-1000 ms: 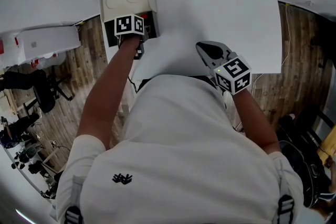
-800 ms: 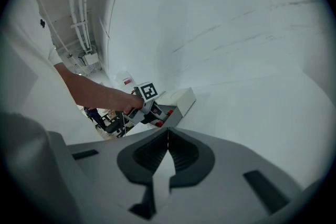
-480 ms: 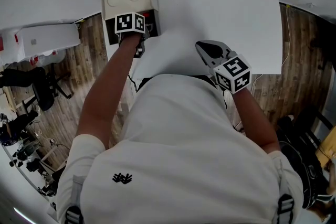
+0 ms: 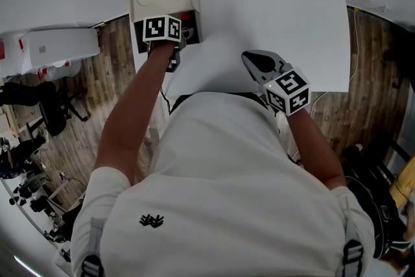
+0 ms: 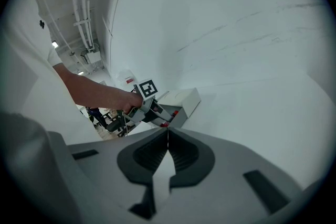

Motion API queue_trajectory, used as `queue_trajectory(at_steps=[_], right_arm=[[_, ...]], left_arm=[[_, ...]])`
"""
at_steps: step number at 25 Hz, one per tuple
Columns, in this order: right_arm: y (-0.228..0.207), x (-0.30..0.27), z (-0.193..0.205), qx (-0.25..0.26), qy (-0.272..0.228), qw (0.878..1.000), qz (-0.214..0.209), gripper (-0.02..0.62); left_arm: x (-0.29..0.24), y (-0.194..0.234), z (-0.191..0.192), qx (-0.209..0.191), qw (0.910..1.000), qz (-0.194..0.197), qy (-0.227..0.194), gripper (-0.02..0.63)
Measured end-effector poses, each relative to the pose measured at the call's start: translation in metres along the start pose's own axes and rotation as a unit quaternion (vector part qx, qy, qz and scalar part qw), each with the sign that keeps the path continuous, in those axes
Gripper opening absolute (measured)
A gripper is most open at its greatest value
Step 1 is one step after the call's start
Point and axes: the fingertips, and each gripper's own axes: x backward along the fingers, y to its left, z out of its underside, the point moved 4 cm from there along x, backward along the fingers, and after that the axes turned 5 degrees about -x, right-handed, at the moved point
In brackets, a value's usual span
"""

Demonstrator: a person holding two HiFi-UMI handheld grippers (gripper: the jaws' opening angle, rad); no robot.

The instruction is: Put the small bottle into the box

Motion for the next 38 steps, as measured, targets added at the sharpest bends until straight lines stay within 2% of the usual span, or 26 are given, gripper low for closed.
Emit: queue_trajectory(at_steps=[10,19,25,28,34,38], right_arm=[[0.016,-0.008,-0.001,0.017,0.002,1.0,0.003,0.006],[0.054,-0.025,0.004,0.036,0.009,0.999,0.015,0.006],[0.087,-0.036,0.01,0.05,0.004,0.998,0.027,0.006],[0.107,-0.044,0.015,0.049,0.002,0.998,0.033,0.006],[0.143,-0.05,0.025,0.053,0.0,0.997,0.055,0.006],[0.165,-0.047,0.035,0.051,-0.007,0.996,0.07,0.006]], left_arm=[[0.02,-0.005,-0.003,-0.015,0.9982,0.028,-0.051,0.25],[0.067,-0.004,0.019,-0.034,0.9874,0.087,-0.128,0.241],[0.11,-0.006,0.05,-0.075,0.9719,0.125,-0.184,0.202],[0.135,0.0,0.07,-0.092,0.9621,0.141,-0.215,0.156],[0.179,0.009,0.111,-0.11,0.9411,0.178,-0.266,0.024],[0.203,0.007,0.141,-0.137,0.9293,0.2,-0.279,0.006]])
